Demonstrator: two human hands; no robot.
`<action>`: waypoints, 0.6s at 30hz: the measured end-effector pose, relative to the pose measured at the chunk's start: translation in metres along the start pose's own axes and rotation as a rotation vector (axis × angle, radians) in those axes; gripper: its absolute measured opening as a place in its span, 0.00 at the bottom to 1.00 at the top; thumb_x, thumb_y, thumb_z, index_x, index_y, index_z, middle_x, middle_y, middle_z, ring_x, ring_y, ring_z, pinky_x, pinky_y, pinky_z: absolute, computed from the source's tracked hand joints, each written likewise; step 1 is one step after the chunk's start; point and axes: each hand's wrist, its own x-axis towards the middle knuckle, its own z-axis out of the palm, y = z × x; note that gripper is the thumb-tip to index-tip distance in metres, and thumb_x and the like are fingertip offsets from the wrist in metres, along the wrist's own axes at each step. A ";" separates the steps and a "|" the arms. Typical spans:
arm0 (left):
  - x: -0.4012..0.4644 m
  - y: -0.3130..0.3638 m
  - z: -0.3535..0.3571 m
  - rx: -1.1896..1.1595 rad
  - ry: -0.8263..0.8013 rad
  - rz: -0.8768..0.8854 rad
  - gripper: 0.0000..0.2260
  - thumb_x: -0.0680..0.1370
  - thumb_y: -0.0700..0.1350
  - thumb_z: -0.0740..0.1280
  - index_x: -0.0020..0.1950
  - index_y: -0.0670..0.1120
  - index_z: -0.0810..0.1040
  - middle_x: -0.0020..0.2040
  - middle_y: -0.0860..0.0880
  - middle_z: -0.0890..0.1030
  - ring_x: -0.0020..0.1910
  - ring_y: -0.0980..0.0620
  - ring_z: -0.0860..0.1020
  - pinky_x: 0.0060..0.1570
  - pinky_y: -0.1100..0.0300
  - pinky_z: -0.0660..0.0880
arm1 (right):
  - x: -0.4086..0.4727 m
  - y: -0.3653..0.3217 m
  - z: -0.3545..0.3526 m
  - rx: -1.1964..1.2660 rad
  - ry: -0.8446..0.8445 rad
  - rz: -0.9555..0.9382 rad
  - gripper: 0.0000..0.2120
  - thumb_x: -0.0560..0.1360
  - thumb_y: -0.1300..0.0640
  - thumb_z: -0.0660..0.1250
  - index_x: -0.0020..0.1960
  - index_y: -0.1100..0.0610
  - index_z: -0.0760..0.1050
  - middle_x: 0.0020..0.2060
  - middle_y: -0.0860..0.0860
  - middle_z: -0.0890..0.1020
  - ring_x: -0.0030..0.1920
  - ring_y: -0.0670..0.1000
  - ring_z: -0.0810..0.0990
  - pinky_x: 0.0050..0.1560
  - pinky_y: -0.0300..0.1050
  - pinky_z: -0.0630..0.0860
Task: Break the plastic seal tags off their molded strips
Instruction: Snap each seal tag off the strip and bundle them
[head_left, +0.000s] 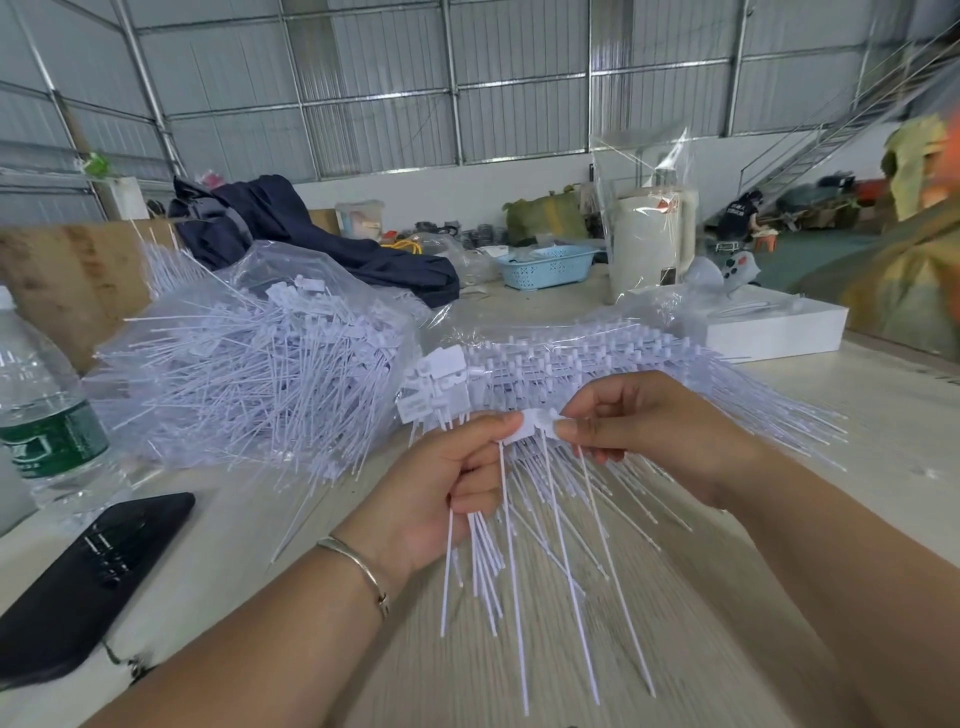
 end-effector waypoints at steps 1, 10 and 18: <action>-0.001 0.000 0.000 -0.036 -0.051 -0.022 0.10 0.68 0.43 0.72 0.35 0.48 0.71 0.27 0.54 0.58 0.19 0.60 0.56 0.19 0.68 0.50 | 0.000 0.000 0.002 0.024 -0.018 -0.020 0.11 0.64 0.54 0.74 0.41 0.61 0.80 0.29 0.52 0.79 0.30 0.48 0.74 0.34 0.38 0.71; -0.005 0.001 0.004 0.075 -0.196 -0.078 0.13 0.68 0.53 0.76 0.35 0.48 0.75 0.27 0.54 0.60 0.20 0.61 0.57 0.19 0.69 0.54 | -0.002 -0.005 0.014 0.112 -0.093 -0.075 0.17 0.64 0.53 0.73 0.44 0.67 0.77 0.29 0.51 0.77 0.32 0.49 0.74 0.37 0.39 0.72; 0.000 -0.001 0.008 0.060 -0.051 -0.054 0.09 0.74 0.45 0.67 0.38 0.45 0.70 0.30 0.51 0.71 0.20 0.59 0.60 0.17 0.69 0.51 | 0.001 -0.006 0.006 -0.133 0.163 -0.106 0.11 0.70 0.59 0.75 0.36 0.63 0.76 0.23 0.45 0.72 0.24 0.43 0.67 0.28 0.32 0.64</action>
